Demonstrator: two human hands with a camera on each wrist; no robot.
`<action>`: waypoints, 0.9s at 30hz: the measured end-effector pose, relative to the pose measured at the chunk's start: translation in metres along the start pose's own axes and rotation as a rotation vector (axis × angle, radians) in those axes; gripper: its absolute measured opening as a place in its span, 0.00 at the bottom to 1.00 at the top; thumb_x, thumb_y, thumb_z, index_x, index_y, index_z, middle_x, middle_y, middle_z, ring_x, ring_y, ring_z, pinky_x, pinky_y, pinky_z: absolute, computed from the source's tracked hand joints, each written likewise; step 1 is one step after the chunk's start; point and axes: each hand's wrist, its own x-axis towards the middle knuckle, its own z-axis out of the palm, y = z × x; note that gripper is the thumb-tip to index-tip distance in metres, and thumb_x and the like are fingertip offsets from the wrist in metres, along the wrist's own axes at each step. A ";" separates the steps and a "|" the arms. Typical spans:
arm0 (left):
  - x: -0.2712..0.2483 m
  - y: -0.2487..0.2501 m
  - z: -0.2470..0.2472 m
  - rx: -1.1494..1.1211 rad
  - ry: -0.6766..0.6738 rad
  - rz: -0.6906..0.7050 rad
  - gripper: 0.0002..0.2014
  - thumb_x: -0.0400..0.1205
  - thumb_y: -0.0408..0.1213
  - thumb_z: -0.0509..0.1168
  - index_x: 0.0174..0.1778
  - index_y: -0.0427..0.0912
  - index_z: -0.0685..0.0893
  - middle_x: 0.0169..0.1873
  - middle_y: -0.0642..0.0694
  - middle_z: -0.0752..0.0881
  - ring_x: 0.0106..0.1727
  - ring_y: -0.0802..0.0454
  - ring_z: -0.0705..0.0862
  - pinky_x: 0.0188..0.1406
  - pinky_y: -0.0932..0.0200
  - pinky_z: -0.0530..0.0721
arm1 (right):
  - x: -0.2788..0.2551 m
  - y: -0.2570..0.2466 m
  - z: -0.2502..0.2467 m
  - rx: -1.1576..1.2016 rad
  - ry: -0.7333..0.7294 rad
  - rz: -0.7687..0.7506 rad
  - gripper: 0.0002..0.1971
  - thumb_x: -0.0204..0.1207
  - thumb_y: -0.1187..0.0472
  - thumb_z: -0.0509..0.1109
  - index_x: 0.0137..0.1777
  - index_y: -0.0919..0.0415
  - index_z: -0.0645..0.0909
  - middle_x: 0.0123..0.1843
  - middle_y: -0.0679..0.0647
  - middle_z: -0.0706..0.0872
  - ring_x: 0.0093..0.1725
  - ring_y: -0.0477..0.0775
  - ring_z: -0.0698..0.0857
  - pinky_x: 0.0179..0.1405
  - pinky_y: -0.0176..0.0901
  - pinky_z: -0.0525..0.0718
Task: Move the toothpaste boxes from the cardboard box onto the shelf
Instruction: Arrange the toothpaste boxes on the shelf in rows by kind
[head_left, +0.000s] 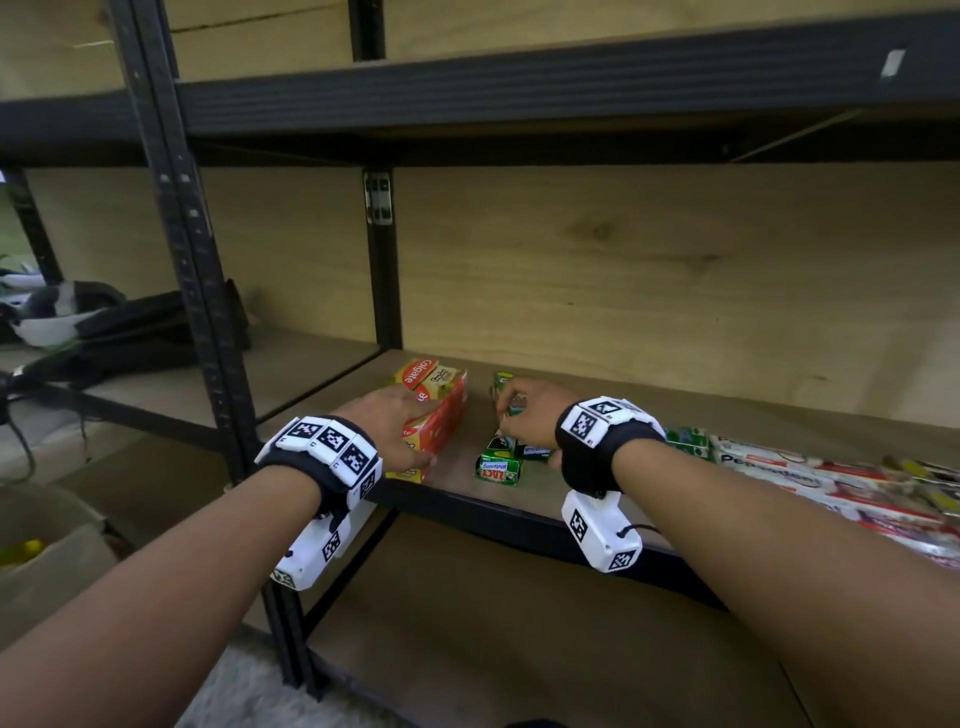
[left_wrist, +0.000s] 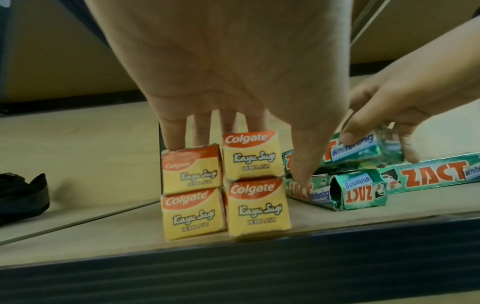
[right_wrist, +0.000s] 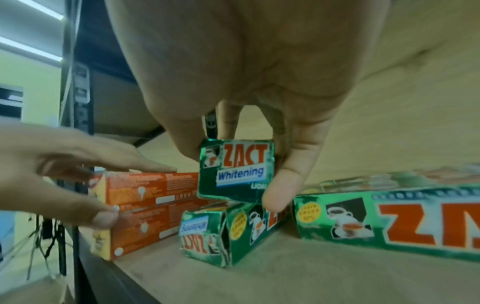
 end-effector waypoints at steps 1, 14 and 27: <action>0.000 0.001 0.000 0.001 -0.007 -0.004 0.44 0.74 0.62 0.70 0.84 0.59 0.59 0.79 0.49 0.65 0.77 0.47 0.69 0.73 0.46 0.74 | -0.006 0.001 -0.004 0.074 0.001 0.014 0.09 0.73 0.55 0.71 0.52 0.46 0.82 0.46 0.46 0.83 0.38 0.49 0.83 0.33 0.44 0.85; 0.012 0.068 0.008 -0.028 0.006 0.318 0.35 0.77 0.53 0.71 0.80 0.53 0.69 0.74 0.47 0.71 0.72 0.48 0.74 0.71 0.50 0.77 | -0.069 0.055 -0.071 0.048 0.019 0.050 0.18 0.75 0.70 0.65 0.55 0.45 0.82 0.75 0.48 0.76 0.40 0.42 0.82 0.44 0.51 0.91; 0.019 0.110 0.023 -0.271 0.071 -0.159 0.21 0.79 0.55 0.69 0.69 0.58 0.84 0.65 0.45 0.85 0.60 0.44 0.86 0.61 0.52 0.85 | -0.095 0.118 -0.094 -0.001 0.041 0.103 0.21 0.73 0.74 0.64 0.49 0.44 0.85 0.69 0.49 0.80 0.35 0.46 0.82 0.24 0.37 0.80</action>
